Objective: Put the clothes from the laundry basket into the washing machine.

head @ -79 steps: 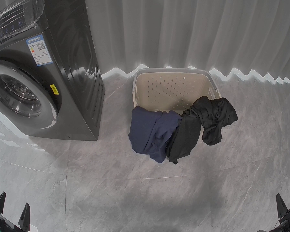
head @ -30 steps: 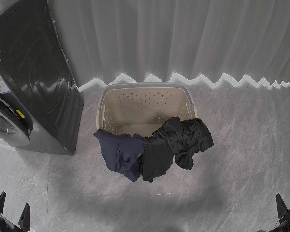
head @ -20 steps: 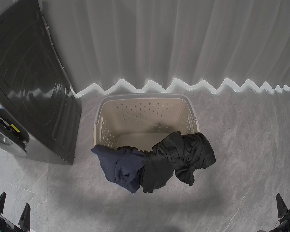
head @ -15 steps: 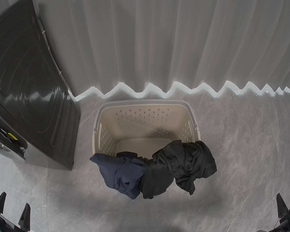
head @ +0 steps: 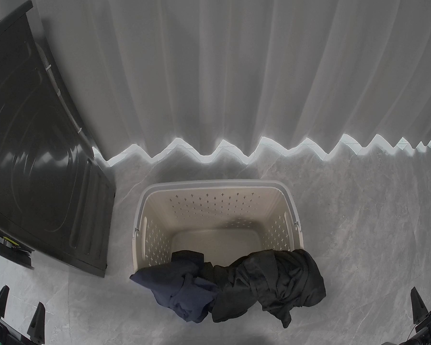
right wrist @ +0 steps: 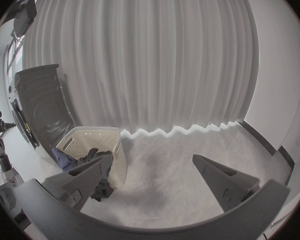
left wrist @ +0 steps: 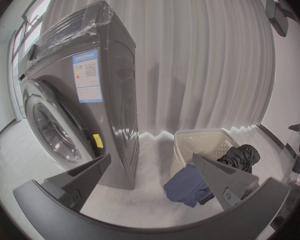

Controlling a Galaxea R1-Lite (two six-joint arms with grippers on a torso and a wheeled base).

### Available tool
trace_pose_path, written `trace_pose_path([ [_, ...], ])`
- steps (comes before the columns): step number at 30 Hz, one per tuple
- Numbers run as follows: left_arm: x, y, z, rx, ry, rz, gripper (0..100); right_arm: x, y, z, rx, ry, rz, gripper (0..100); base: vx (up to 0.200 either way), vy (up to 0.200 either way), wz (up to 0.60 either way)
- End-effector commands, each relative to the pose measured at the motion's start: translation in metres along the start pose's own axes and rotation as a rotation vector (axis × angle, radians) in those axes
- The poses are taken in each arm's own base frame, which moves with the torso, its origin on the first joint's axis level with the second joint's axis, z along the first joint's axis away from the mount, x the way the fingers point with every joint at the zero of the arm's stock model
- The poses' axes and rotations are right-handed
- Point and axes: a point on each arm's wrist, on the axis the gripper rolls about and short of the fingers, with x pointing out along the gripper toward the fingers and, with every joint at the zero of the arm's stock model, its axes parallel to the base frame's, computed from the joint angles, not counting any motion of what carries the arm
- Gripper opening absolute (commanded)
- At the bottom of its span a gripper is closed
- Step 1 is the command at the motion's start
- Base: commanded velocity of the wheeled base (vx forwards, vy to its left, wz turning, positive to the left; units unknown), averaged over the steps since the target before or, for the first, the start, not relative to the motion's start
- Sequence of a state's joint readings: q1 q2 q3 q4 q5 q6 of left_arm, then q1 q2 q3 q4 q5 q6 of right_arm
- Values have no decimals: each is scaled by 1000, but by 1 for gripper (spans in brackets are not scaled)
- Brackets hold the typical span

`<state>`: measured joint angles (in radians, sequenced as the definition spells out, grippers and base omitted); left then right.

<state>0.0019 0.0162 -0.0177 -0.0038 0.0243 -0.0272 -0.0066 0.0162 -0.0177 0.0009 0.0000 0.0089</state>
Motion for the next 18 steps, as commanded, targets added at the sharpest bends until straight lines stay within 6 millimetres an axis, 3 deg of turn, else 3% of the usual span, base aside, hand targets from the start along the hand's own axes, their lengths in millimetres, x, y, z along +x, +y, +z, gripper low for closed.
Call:
trace_pose_path([
  [1,1,0,-5,0,7,2,100,0,0,-5,0,5,0,100,200,0,0],
  [18,1,0,-5,-2,7,2,100,0,0,-5,0,5,0,100,200,0,0],
])
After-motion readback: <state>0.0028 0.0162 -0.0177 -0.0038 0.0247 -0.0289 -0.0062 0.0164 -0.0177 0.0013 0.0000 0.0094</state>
